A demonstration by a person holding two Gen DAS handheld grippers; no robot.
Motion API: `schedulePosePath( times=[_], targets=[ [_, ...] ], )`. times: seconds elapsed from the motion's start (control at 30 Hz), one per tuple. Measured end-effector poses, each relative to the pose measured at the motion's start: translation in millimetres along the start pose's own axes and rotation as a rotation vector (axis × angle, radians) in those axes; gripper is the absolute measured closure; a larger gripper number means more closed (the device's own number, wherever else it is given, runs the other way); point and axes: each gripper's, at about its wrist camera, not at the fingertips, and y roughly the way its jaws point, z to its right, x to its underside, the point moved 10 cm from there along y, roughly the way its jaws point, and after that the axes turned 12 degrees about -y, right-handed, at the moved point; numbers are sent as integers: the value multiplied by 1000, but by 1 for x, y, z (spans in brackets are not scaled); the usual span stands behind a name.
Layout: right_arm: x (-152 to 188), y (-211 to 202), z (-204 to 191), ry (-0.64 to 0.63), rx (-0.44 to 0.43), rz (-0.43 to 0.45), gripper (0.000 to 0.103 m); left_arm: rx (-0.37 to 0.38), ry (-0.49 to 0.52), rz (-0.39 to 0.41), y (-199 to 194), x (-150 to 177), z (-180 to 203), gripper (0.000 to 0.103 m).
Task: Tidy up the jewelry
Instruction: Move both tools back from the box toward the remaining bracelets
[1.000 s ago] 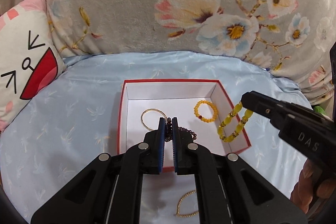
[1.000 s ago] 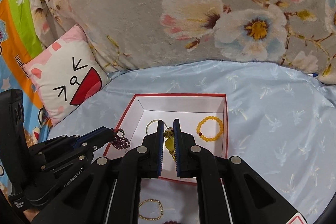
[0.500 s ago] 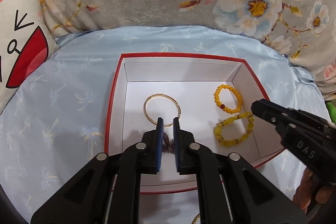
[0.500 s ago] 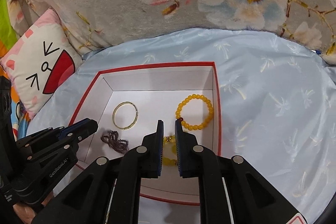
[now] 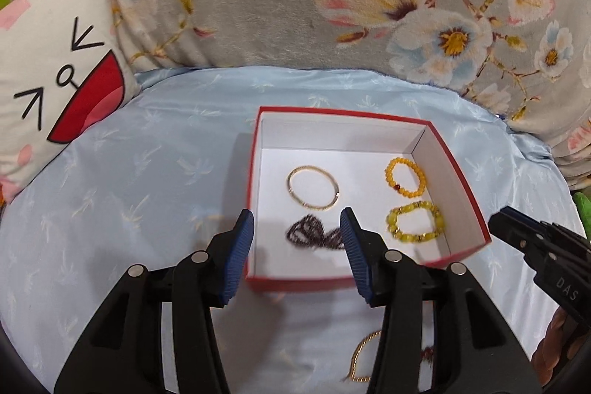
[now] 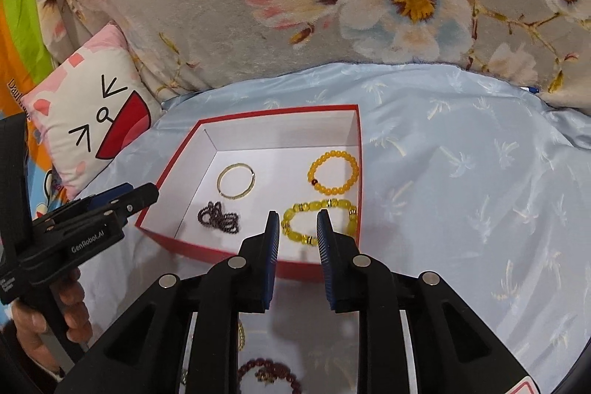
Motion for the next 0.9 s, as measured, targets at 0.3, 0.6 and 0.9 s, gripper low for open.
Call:
schedulePosePath(
  times=[0.3,0.6,0.9],
  targets=[
    [55,-31,-23,-19,-9,-40,81,-5,-26,-41,-34,55,-17,57],
    [111,-47,-41,-12,-19,-103,81,4,-8,-120,-50,120,-21,57],
    [150,-61,-49,13,-37,-144,81,46,24,-180,-65,168,-9,56]
  ],
)
